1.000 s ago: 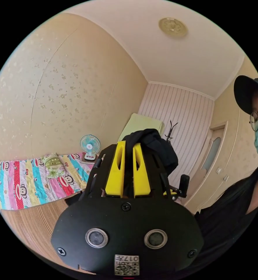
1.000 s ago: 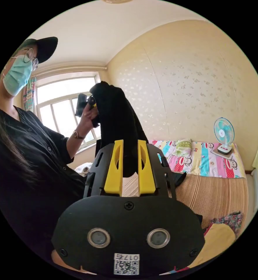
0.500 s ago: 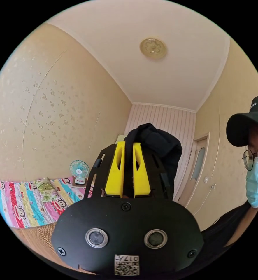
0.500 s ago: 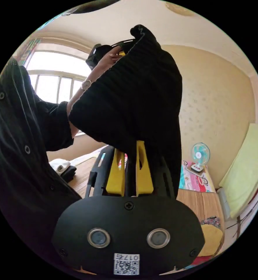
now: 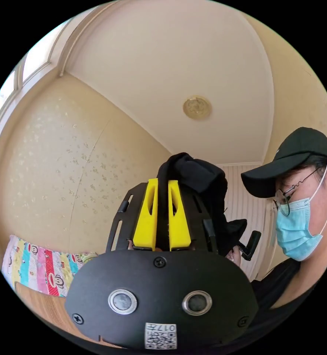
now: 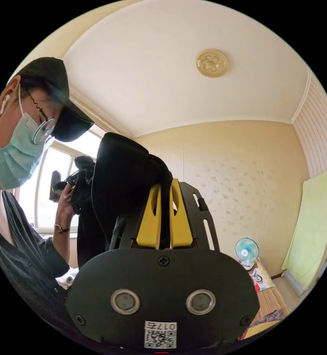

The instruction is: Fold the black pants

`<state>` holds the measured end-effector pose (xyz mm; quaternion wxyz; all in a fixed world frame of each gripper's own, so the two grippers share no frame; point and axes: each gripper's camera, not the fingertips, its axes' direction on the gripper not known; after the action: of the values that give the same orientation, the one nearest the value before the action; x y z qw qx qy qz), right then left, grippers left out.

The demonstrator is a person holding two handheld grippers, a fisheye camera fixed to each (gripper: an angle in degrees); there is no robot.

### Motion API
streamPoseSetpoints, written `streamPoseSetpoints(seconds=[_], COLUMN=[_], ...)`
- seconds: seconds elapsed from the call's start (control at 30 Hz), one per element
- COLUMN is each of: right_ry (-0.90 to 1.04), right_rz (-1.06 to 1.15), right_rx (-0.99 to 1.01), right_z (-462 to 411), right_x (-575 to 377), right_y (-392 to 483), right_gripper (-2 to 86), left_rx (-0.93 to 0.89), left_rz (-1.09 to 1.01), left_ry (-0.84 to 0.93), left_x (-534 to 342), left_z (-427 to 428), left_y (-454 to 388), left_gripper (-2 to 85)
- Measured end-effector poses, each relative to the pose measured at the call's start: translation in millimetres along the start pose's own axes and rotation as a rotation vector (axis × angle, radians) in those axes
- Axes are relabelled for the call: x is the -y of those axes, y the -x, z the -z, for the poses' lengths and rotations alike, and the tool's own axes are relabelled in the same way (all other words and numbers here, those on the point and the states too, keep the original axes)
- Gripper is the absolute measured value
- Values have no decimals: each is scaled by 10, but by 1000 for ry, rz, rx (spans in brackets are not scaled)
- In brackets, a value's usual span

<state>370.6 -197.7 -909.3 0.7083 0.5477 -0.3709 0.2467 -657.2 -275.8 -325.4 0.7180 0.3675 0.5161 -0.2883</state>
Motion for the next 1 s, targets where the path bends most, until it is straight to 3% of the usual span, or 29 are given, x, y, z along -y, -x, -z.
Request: streamPoseSetpoints(seconds=[0.1,0.2,0.27,0.37,0.5,0.67,0.77,1.0], right_ry=[243,515,718,892,969,1397,1604,1770], right_rz=[-76,-91,-68,-174,-338,-355,-375,-424], right_rx=[-21,-90,-106,-217,-53,23,57,0], right_z=[-1282,-3154,-4677,-5540,-5513,-4757,-4115,-3002], right_x=[-301,-767,-1335,-2199,-3533,-6112,-7121,-7932], right_y=[-507,-1171,-1755,-2440,-2944,-3045,-3012,-3427], right_gripper=[42,47,57,71,75,74,74,74], left_rx=[200,387,485,656,665,820,775,702], left_rz=[66,102,114,278,447,670,773,765], left_ry=[130,364,580,686,757,1090,1287,1565], left_x=[147,217,135,-42,-659,-2252,-2975,-3857], left_z=[-455,-1514,-2516,-2742,-2206,-951,-443,-147], left_y=[626,1720,2926,4161,4988,5537,5585,5390], left_gripper=[49,54,59,58,71,76,79,70])
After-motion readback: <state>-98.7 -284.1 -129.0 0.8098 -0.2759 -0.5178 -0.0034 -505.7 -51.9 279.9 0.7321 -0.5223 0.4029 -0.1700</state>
